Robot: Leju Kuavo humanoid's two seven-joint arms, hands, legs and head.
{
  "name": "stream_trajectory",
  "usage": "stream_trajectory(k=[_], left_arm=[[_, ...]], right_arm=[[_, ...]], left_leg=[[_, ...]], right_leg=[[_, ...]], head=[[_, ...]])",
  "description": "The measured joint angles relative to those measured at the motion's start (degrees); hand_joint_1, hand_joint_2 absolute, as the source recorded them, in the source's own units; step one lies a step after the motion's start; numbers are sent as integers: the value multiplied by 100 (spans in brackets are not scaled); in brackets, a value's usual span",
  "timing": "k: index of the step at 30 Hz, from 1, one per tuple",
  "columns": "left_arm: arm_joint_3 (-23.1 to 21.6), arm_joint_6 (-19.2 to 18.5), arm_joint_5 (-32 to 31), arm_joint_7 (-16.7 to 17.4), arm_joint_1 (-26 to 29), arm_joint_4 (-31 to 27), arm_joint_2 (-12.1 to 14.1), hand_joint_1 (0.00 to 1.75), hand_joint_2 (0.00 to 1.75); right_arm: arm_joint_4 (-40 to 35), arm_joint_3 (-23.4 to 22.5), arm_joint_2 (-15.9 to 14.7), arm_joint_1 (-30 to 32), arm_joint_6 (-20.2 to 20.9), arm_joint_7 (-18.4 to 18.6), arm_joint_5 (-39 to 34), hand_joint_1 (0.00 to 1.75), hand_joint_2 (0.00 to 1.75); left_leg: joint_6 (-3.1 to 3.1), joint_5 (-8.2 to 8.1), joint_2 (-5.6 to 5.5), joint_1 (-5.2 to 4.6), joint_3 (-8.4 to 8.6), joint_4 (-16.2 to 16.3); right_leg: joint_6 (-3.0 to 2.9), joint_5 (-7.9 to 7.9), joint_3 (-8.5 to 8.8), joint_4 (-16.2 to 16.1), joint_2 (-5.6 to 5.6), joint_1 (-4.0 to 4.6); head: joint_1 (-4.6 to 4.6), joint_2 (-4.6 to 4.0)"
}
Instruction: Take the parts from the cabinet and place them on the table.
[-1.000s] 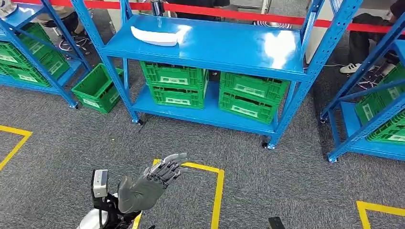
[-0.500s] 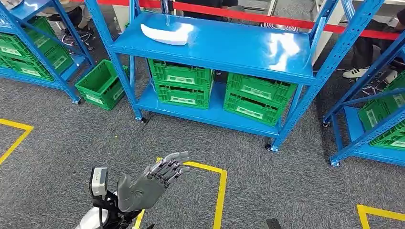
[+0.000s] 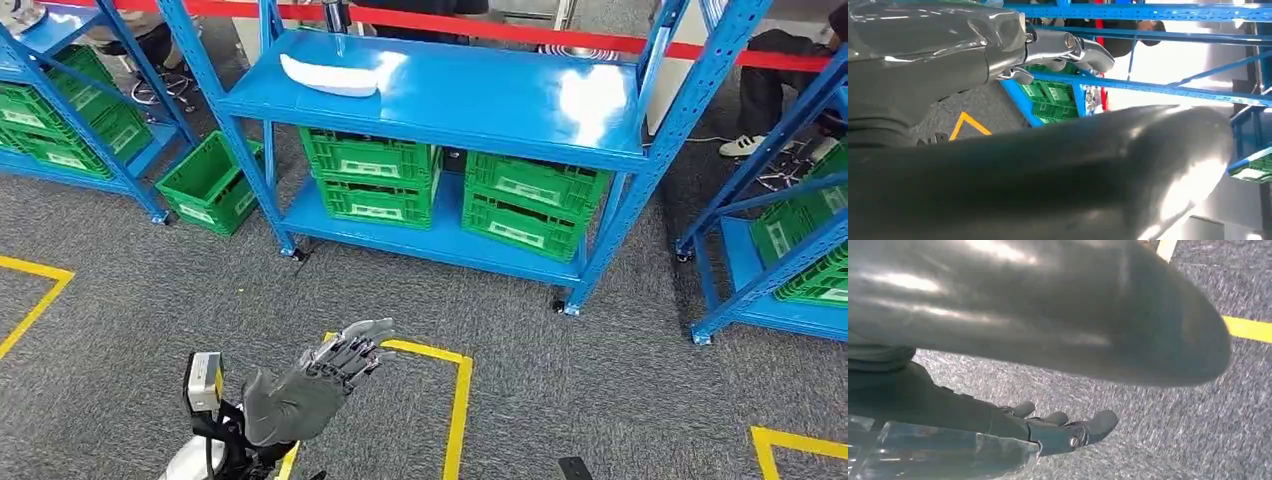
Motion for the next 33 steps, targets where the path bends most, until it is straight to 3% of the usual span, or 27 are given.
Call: stream_trajectory(k=[1,2,4,5,6,7,8,11,12,13,14,16,17,18,19,20,21,22,24,26,27,28,29,30,31,32,33], left_arm=[[2,-9,2,-2,-1,-24,2,0,0],[7,-24,4,-9,-9,-50,11,0,0],[9,-35,15,-15,-4,-88,13,0,0],[9,-39,20,-18,3,-96,13,0,0],[11,-50,13,-22,11,-103,24,0,0],[13,-50,11,-26,11,-110,24,0,0],[15,-59,11,-37,-11,-118,22,0,0],[15,-57,-13,-44,22,-123,9,0,0],[15,-57,-13,-48,39,-123,9,0,0],[15,-57,-13,-57,48,-123,9,0,0],[15,-57,-13,-61,54,-120,9,0,0],[15,-57,-13,-72,62,-120,9,0,0],[15,-57,-15,-74,68,-118,11,0,0],[17,-57,-15,-77,71,-118,18,0,0],[20,-61,-18,-88,68,-118,17,0,0],[22,-61,-20,-101,77,-118,20,0,0],[28,-64,-20,-114,74,-120,20,0,0],[37,-64,-22,-118,73,-120,22,0,0],[46,-70,-26,-133,71,-123,24,0,0],[44,-72,-42,-138,90,-123,31,0,0],[44,-72,-44,-140,95,-123,31,0,0],[44,-72,-61,-142,95,-123,33,0,0],[44,-72,-66,-147,95,-123,37,0,0],[44,-72,-68,-149,95,-123,39,0,0],[46,-72,-72,-158,95,-123,42,0,0],[46,-72,-72,-162,96,-120,57,0,0],[46,-72,-72,-173,116,-120,61,0,0]], right_arm=[[0,2,11,-2,2,0,0,0,0],[-2,2,52,-7,13,0,2,0,0],[-2,2,28,-16,44,0,-2,0,0],[-2,4,28,-6,61,5,-2,0,0],[-2,4,28,-10,72,17,-9,0,0],[-2,7,28,-13,83,20,-18,0,0],[-2,9,26,-22,90,22,-20,0,0],[-2,11,-15,-24,92,33,-22,0,0],[-2,11,-28,-7,92,42,-22,0,0],[-2,11,-39,0,92,44,-22,0,0],[-2,11,-48,1,92,44,-22,0,0],[-2,13,-59,3,90,46,-31,0,0],[0,13,-55,13,87,48,-37,0,0],[0,13,-46,-4,87,48,-42,0,0],[0,13,-48,0,87,50,-44,0,0],[0,13,-46,19,87,55,-46,0,0],[0,15,-41,20,90,55,-46,0,0],[-2,15,-39,22,90,57,-46,0,0],[-2,17,-42,7,90,57,-42,0,0],[0,20,-44,8,87,59,-42,0,0],[0,24,-44,13,87,66,-44,0,0],[0,35,-42,17,87,70,-46,0,0],[0,46,-42,20,87,77,-50,0,0],[-2,50,-39,20,87,85,-55,0,0],[-2,52,-31,19,87,85,-55,0,0],[0,57,16,50,90,85,-55,0,0],[0,61,27,21,92,85,-57,0,0]], left_leg=[[116,174,11,-43,271,-505],[185,61,79,-78,340,-650],[206,57,81,-137,362,-739],[233,72,70,-142,362,-835],[268,66,49,-129,455,-886],[281,92,47,-87,597,-952],[300,106,36,-83,643,-961],[298,60,9,-91,668,-957],[275,26,-11,-84,695,-956],[249,-12,-27,-71,736,-955],[214,-69,-38,-49,810,-951],[121,-215,-41,-15,968,-934],[68,-297,-32,-44,1008,-902],[43,-350,-33,-40,1022,-902],[-9,-398,-16,-46,989,-912],[-36,-396,-8,-18,1079,-859],[-42,-384,-5,-9,1063,-802],[-64,-342,3,24,947,-613],[-134,-340,0,34,448,204],[-202,-758,2,42,-166,954],[-209,-941,2,42,-382,1087],[-194,-963,2,40,-474,1012],[-148,-861,1,32,-478,773],[-80,-621,0,16,-419,399],[35,-164,1,-23,-341,-94],[192,451,5,-101,-310,-496],[245,716,-104,-149,-338,-582]], right_leg=[[-4,-9,22,-4,-1,6],[30,-30,28,-6,-10,20],[109,-34,41,-73,-32,-6],[193,82,67,87,-47,-9],[234,100,110,69,-50,-13],[203,6,33,155,-42,-20],[210,-84,-57,353,-20,-21],[218,-526,-813,1582,-9,-45],[260,-543,-1006,1770,-9,-65],[305,-474,-1022,1655,-10,-82],[394,-284,-901,1262,-12,-111],[607,268,-524,235,-26,-176],[579,422,-488,61,-86,-166],[344,203,-456,60,-101,-137],[264,278,-406,77,-84,-100],[199,245,-398,71,-67,-110],[149,214,-353,71,-54,-112],[112,182,-277,58,-26,-133],[22,79,-168,54,-20,-127],[11,-51,-40,54,4,-116],[11,-123,51,54,20,-112],[16,-190,146,54,41,-103],[18,-262,254,52,55,-92],[24,-332,361,45,64,-66],[29,-405,474,35,64,-46],[28,-458,446,8,71,-94],[76,-496,531,9,88,-21]], head=[[2,0],[24,0],[18,0],[13,0],[15,0],[13,0],[27,0],[35,0],[33,0],[35,0],[35,0],[39,0],[48,0],[52,0],[26,0],[26,0],[26,0],[13,2],[4,0],[7,0],[2,0],[2,0],[4,0],[2,0],[2,0],[11,0],[53,0]])
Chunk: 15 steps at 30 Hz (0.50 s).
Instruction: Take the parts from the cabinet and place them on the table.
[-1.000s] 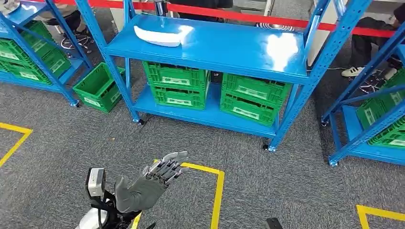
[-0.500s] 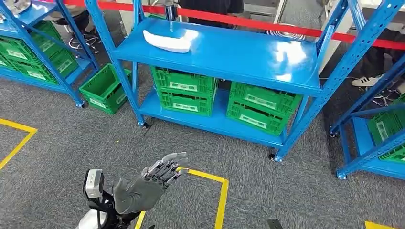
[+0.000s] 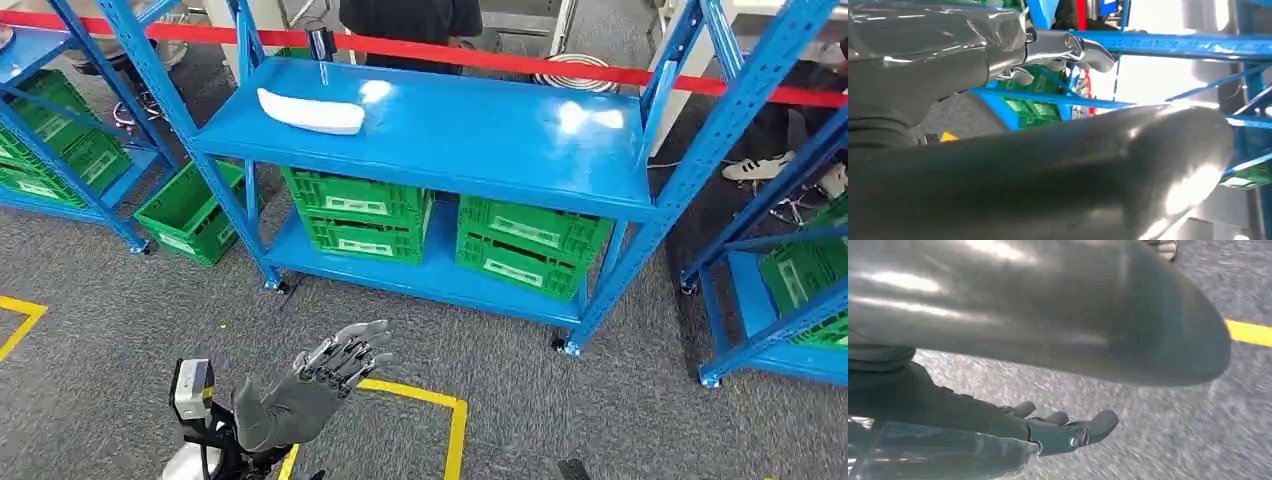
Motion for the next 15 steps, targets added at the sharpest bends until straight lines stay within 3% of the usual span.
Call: stream_trajectory(k=[1,3,4,5,7,9,10,11,13,14,15], left_arm=[[-2,-7,-20,0,-4,-2,-4,0,0],[7,-4,-9,-6,-13,-2,9,0,0],[13,-7,-11,-7,-16,-18,6,0,0],[7,-11,-15,-6,-16,-17,0,0,0],[7,-11,-18,-6,-36,-13,-15,0,0],[0,-11,-18,-6,-19,-2,-18,0,0],[-2,-11,-18,-6,-11,9,-18,0,0],[-4,-11,-18,-6,-4,15,-18,0,0],[-4,-11,-18,-6,-3,15,-20,0,0],[-4,-11,-18,-6,-3,15,-22,0,0],[-2,-9,-22,-6,-3,15,-22,0,0]], right_arm=[[-2,2,15,-11,2,7,-9,0,0],[0,9,6,-4,9,15,-9,0,0],[-7,13,6,-13,9,17,-4,0,0],[-7,15,6,-14,6,13,-4,0,0],[-7,15,-16,-41,6,15,-4,0,0],[-4,15,-42,-27,6,18,-11,0,0],[-2,17,-46,1,6,18,-11,0,0],[-2,17,-51,13,6,18,-15,0,0],[-2,17,-62,3,11,18,-13,0,0],[-2,20,-62,1,17,17,-13,0,0],[-2,30,-53,-8,28,17,-6,0,0]], left_leg=[[-26,-23,39,-21,82,-7],[-9,-21,21,-52,80,-61],[0,-24,36,27,231,-262],[5,-37,36,20,315,-329],[49,-89,38,30,379,-365],[37,-158,16,29,417,-364],[19,-193,-7,33,457,-360],[-1,-229,-24,40,505,-355],[-66,-327,-30,60,597,-293],[-110,-391,-30,52,591,-224],[-156,-455,-33,13,581,-146]], right_leg=[[25,-10,8,-29,10,-24],[71,-20,42,-144,18,-44],[89,-93,91,-181,5,-13],[78,-136,58,-48,-26,-12],[15,-424,-465,827,-28,-10],[23,-626,-1041,1643,-29,-17],[87,-535,-1171,1709,-29,-25],[186,-310,-1146,1482,-32,-44],[381,327,-815,474,-54,-86],[413,526,-701,54,-84,-113],[338,501,-666,69,-82,-75]], head=[[-14,-2],[-33,0],[-49,2],[-16,0],[-18,0],[-25,0],[-16,0],[-20,0],[-20,0],[-14,0],[-11,0]])
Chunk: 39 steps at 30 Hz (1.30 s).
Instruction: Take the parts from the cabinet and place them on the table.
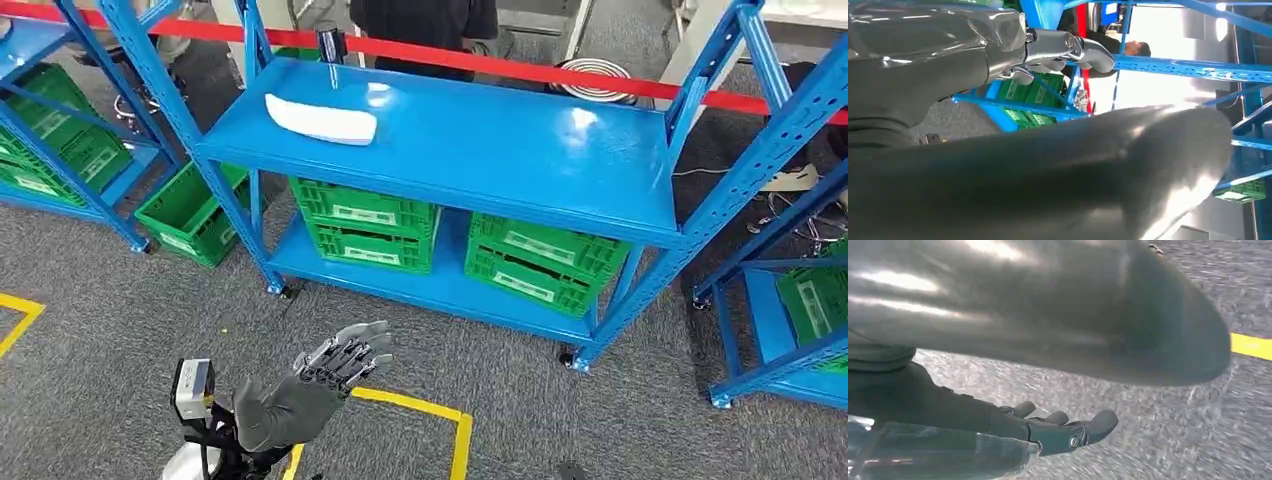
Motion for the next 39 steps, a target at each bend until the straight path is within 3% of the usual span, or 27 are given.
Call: stream_trajectory(k=[1,2,4,5,6,8,9,10,11,13,14,15,19,20,22,24,25,26,27,29,30,31,34,35,36,37,39], left_arm=[[0,-2,-20,0,1,-4,-2,0,0],[0,-2,-29,0,1,-7,-2,0,0],[2,-2,-29,0,4,-7,0,0,0],[4,-2,-29,0,4,-11,0,0,0],[7,-2,-29,-2,0,-17,0,0,0],[4,-7,-29,0,3,-15,0,0,0],[0,-9,-29,0,3,-15,-2,0,0],[2,-11,-29,0,3,-15,-2,0,0],[2,-11,-29,0,3,-15,-2,0,0],[4,-11,-29,0,1,-15,0,0,0],[9,-13,-29,0,-7,-17,0,0,0],[11,-15,-31,0,-28,-20,0,0,0],[4,-20,-33,0,-37,-24,-2,0,0],[9,-18,-37,0,-17,-33,-2,0,0],[9,-18,-44,-9,-74,-31,-15,0,0],[0,-18,-48,-9,-64,-29,-22,0,0],[-2,-15,-48,-9,-58,-24,-22,0,0],[-4,-15,-48,-9,-56,-17,-22,0,0],[-4,-15,-48,-9,-57,-15,-22,0,0],[-7,-15,-48,-9,-57,-15,-28,0,0],[-7,-15,-48,-9,-52,-15,-26,0,0],[-4,-11,-48,-7,-57,-15,-24,0,0],[-2,0,-57,-7,-33,-15,-20,0,0],[0,15,-57,-7,-29,-15,-11,0,0],[2,20,-55,-11,-33,-17,-11,0,0],[2,28,-53,-11,-40,-17,-9,0,0],[4,41,-46,-11,-30,-15,-4,0,0]], right_arm=[[0,4,0,-4,11,2,20,0,0],[0,7,-2,0,22,9,28,0,0],[0,11,4,-11,57,7,50,0,0],[-2,22,9,-15,70,9,91,0,0],[-2,41,4,-17,72,7,105,0,0],[-2,64,0,-15,79,9,122,0,0],[-2,70,0,-15,81,9,124,0,0],[-2,81,0,-16,85,9,124,0,0],[-2,96,2,-17,85,9,122,0,0],[-2,112,7,-19,85,9,124,0,0],[-2,120,9,-19,87,9,125,0,0],[-2,133,22,-19,87,9,125,0,0],[-9,151,13,-42,114,15,122,0,0],[-22,151,4,-48,114,20,122,0,0],[-24,157,2,-48,120,15,131,0,0],[-24,160,-20,-42,120,18,131,0,0],[-24,160,-24,-29,120,20,131,0,0],[-24,162,-35,-27,120,20,131,0,0],[-24,162,-37,-33,120,20,131,0,0],[-24,164,-53,-49,120,20,131,0,0],[-24,164,-55,-53,120,20,131,0,0],[-24,166,-50,-51,120,20,131,0,0],[-33,179,-46,-86,120,35,142,0,0],[-42,190,-28,-90,120,35,149,0,0],[-42,197,-44,-95,120,35,151,0,0],[-42,201,-44,-93,120,35,155,0,0],[-39,212,-50,-80,120,44,184,0,0]], left_leg=[[-17,-20,-1,10,-4,14],[-27,-24,2,15,5,11],[-54,-51,-8,46,-4,43],[-103,-119,35,57,-25,135],[-151,-297,71,72,-146,423],[-218,-733,109,121,-633,1385],[-237,-858,120,141,-868,1803],[-237,-836,131,154,-978,1957],[-227,-659,142,162,-917,1769],[-155,-144,208,157,-455,817],[-78,68,400,115,-185,304],[-57,-4,596,53,-95,108],[32,28,339,13,-104,22],[63,104,268,92,12,-104],[122,136,165,80,32,-140],[128,130,4,61,27,-137],[127,129,-79,56,26,-132],[126,127,-158,56,33,-129],[118,122,-238,59,38,-120],[74,91,-388,68,35,-60],[36,61,-447,58,14,-18],[4,34,-500,28,-12,26],[-47,55,-599,55,-69,16],[-67,17,-526,71,-73,67],[-123,-101,-201,47,-142,243],[-169,-288,-18,70,-299,567],[-240,-744,123,141,-859,1644]], right_leg=[[-130,-14,28,10,18,11],[-187,-19,31,9,20,31],[-263,-4,60,-8,11,-26],[-278,-12,80,-10,1,-24],[-340,-29,103,-10,-23,-23],[-371,-51,121,-9,-81,-7],[-379,-59,124,-9,-122,1],[-386,-67,134,-9,-152,7],[-387,-84,154,-9,-194,13],[-375,-118,215,-10,-260,26],[-368,-137,248,-15,-293,32],[-338,-161,268,-18,-331,68],[-222,-190,355,-101,-553,93],[-212,-241,322,-30,-446,71],[-288,-542,28,596,-129,67],[-306,-859,-465,1520,-48,68],[-274,-881,-619,1749,-35,68],[-220,-785,-624,1665,-32,66],[-149,-577,-491,1296,-27,58],[-43,-104,-16,203,95,23],[-105,-33,69,25,316,18],[-193,-10,96,-42,288,31],[-300,7,103,-22,162,65],[-337,25,120,-48,108,-11],[-369,6,142,-50,68,5],[-396,-11,158,-49,19,9],[-433,-40,171,-47,-123,34]], head=[[-16,0],[-11,0],[-11,0],[-17,0],[-40,0],[-39,0],[-37,0],[-39,0],[-37,0],[-39,0],[-42,0],[-31,0],[-39,0],[-26,2],[-11,0],[-7,0],[0,0],[-7,0],[-2,0],[-2,0],[-9,0],[-2,0],[-9,0],[-2,0],[-28,0],[-55,0],[-53,0]])
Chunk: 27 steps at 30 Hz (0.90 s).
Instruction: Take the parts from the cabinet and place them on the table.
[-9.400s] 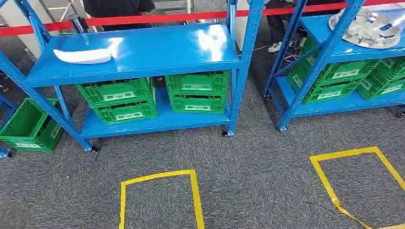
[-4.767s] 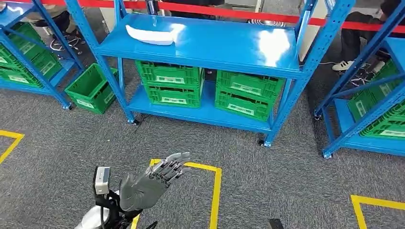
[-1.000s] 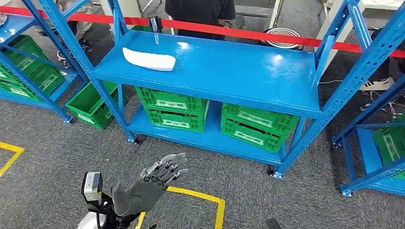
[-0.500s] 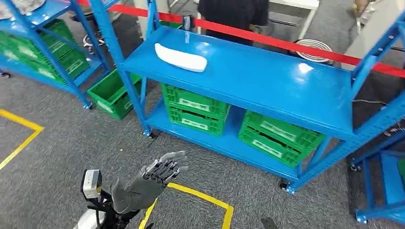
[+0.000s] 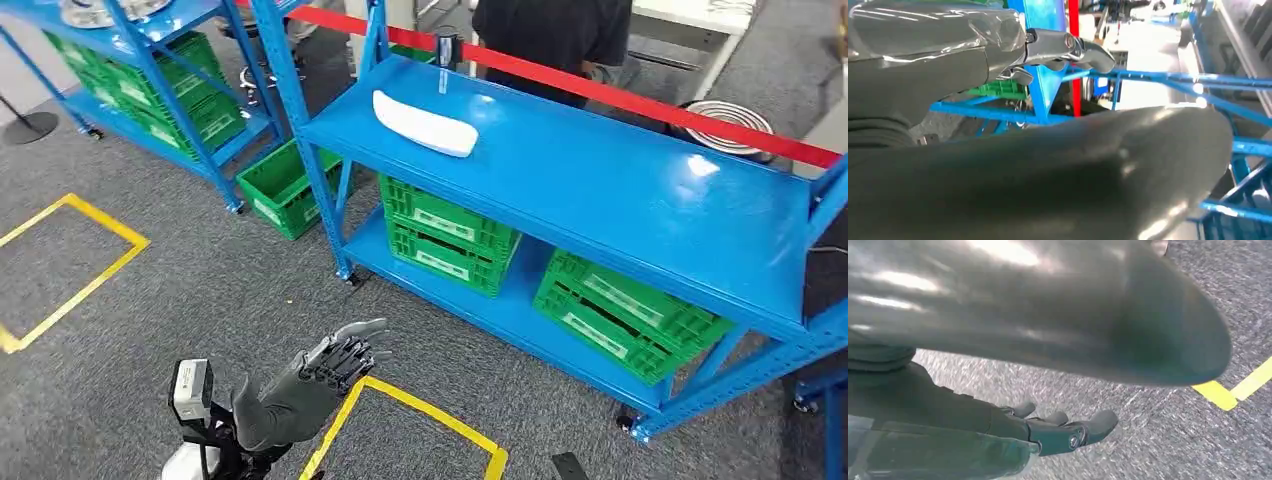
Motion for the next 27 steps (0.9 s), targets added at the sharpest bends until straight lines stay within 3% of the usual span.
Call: stream_trajectory(k=[1,2,3,5,6,7,10,11,12,13,14,15,16,17,18,20,21,22,23,25,26,27], left_arm=[[0,0,0,0,6,0,0,0,0],[0,0,0,0,11,0,0,0,0],[0,0,0,0,11,0,0,0,0],[17,0,7,0,10,-2,4,0,0],[33,0,9,0,5,-4,4,0,0],[46,-4,11,2,-1,-4,0,0,0],[57,-13,26,31,-12,-9,-2,0,0],[59,-17,44,39,-14,-15,-7,0,0],[57,-24,55,55,-7,-18,-20,0,0],[59,-22,70,68,-38,-17,-35,0,0],[57,-22,70,72,-56,-15,-57,0,0],[55,-22,72,77,-50,-15,-72,0,0],[55,-22,72,83,-46,-13,-79,0,0],[55,-22,72,90,-45,-7,-79,0,0],[55,-20,74,96,-43,0,-81,0,0],[55,13,77,96,-42,0,-89,0,0],[57,28,83,94,-42,0,-90,0,0],[57,44,87,92,-34,2,-90,0,0],[57,61,94,90,-26,2,-90,0,0],[63,77,114,79,13,7,-87,0,0],[63,79,118,72,25,11,-83,0,0],[63,79,120,68,38,13,-83,0,0]], right_arm=[[0,6,-4,-2,0,7,0,0,0],[-2,15,-7,-7,0,9,0,0,0],[-2,24,-7,-14,-2,11,0,0,0],[-2,28,-4,-19,-7,20,-2,0,0],[-2,28,-2,-20,-9,24,-13,0,0],[-2,31,13,-24,-13,24,-24,0,0],[-2,31,9,-28,-31,37,-74,0,0],[-9,31,9,-27,-33,37,-90,0,0],[-9,31,-15,-28,-35,37,-94,0,0],[-9,31,-13,-18,-37,31,-98,0,0],[-9,31,-15,0,-39,31,-98,0,0],[-9,31,-17,23,-42,33,-98,0,0],[-7,31,-31,51,-44,33,-103,0,0],[-7,33,-35,69,-44,33,-103,0,0],[-7,33,-44,72,-44,33,-103,0,0],[-7,33,-63,58,-57,31,-94,0,0],[-7,33,-66,58,-61,31,-88,0,0],[-7,33,-68,61,-61,33,-87,0,0],[-7,37,-76,55,-63,31,-87,0,0],[-7,42,-81,49,-68,42,-87,0,0],[-9,42,-79,43,-70,41,-87,0,0],[-9,44,-70,42,-77,41,-87,0,0]], left_leg=[[-19,-52,13,22,-162,268],[-25,34,19,36,-191,265],[-16,239,28,39,-58,-30],[59,731,159,18,489,-1073],[140,839,446,-38,747,-1543],[160,785,505,-81,760,-1553],[237,779,283,-125,726,-1584],[290,847,194,-85,826,-1706],[303,879,137,-64,869,-1779],[342,897,87,-46,883,-1796],[352,890,5,-45,882,-1796],[360,884,-77,-51,881,-1796],[359,883,-187,-55,880,-1793],[355,880,-271,-55,884,-1790],[348,875,-361,-50,895,-1789],[299,841,-538,-29,911,-1740],[261,809,-607,-25,894,-1692],[213,772,-672,-70,877,-1642],[195,761,-714,-65,860,-1633],[169,767,-786,-36,838,-1641],[146,746,-812,-28,824,-1617],[115,689,-498,-44,806,-1527]], right_leg=[[-5,-6,0,1,-55,5],[-7,-18,9,1,-122,6],[2,-32,27,1,-182,8],[24,-76,92,-4,-290,16],[50,-105,128,-9,-338,20],[92,-132,135,-4,-385,94],[156,-150,196,-67,-576,56],[203,-183,204,-83,-585,77],[205,-232,174,28,-302,48],[168,-372,35,326,-66,37],[134,-563,-207,802,49,38],[116,-746,-488,1315,84,38],[134,-847,-739,1734,95,38],[175,-815,-835,1822,96,36],[244,-661,-788,1615,97,28],[395,-137,-355,551,189,-18],[429,54,-152,63,401,-61],[348,60,-134,29,446,-15],[263,78,-109,26,373,-26],[178,74,-91,34,302,15],[132,90,-73,9,253,-43],[118,88,-51,2,207,-46]], head=[[2,0],[0,0],[-2,0],[-2,0],[-2,0],[15,0],[7,0],[9,0],[37,0],[32,0],[53,0],[50,0],[46,0],[52,0],[50,0],[50,0],[55,0],[59,0],[50,0],[52,0],[50,0],[55,0]])
